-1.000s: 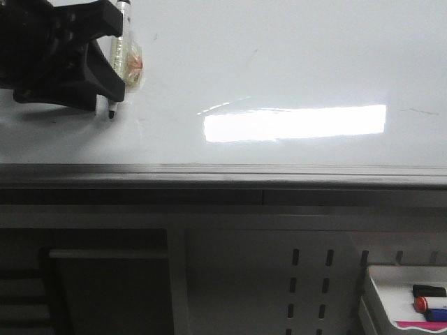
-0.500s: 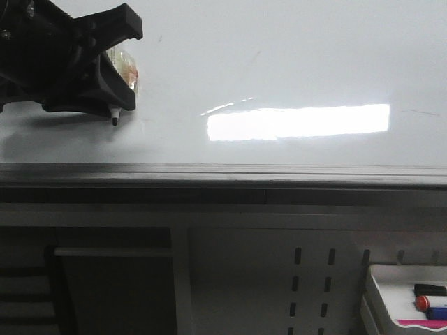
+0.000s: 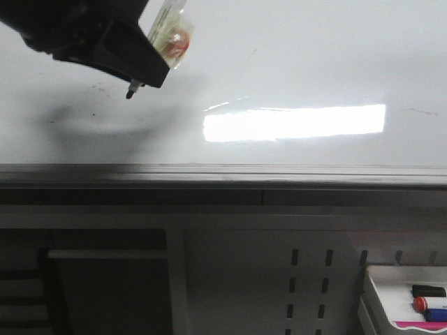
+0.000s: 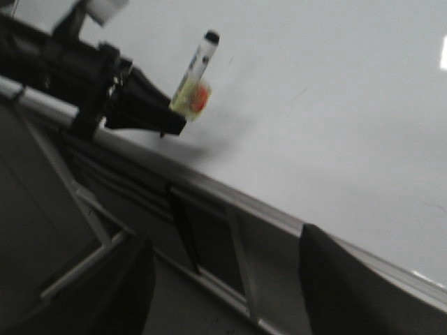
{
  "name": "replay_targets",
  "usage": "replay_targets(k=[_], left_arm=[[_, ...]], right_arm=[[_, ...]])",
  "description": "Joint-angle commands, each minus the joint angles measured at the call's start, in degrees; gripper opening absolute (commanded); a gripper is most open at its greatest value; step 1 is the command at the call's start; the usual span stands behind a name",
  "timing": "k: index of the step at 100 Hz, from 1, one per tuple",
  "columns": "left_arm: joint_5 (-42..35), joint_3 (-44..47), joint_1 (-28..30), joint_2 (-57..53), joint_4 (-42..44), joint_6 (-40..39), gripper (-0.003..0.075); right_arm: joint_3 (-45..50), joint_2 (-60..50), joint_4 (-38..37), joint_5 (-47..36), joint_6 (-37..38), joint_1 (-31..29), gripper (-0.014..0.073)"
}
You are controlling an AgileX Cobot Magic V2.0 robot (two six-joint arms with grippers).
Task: Write number 4 on whiteboard
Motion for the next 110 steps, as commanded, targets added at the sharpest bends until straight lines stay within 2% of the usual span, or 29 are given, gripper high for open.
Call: replay_targets(k=[1,17,34,49,70,79,91,110], left_arm=[[2.06,-1.97,-2.23,-5.03,-0.58,6.76,-0.002],[5.82,-1.97,-5.25,-9.4,-0.58,16.04,-0.002],[11.13,-1.97,-7.83,-12.11,2.6,22.97,-0.002],[13.84,-1.97,-10.05,-12.76,8.15,23.09,-0.002],[13.83,-1.97,-13.67,-12.76,10.73,23.19,-0.002],[13.71,-1.97,-15.74,-12.76,13.03,23.19,-0.002],[13.13,-1.97,-17.66,-12.76,14.81,23.19,-0.002],[11.97,-1.97,-18.15,-12.76,14.94,23.19,-0.002]], right_arm=[[-3.32,5.16,2.56,-1.08,-4.76,2.21,0.0403],[-5.51,12.09,8.97,-1.33,-15.22,6.64,0.0404],[-7.07,16.18,8.98,-3.51,-20.16,9.98,0.0407],[-8.11,18.11,8.98,-6.7,-22.5,11.76,0.0408],[-10.57,19.96,9.13,-8.11,-25.02,13.51,0.0409],[-11.75,20.32,9.69,-8.11,-25.12,14.99,0.0453],[-12.55,21.8,10.53,-7.78,-25.12,17.91,0.0512],[-12.64,24.82,11.06,-8.25,-25.12,25.07,0.0512]])
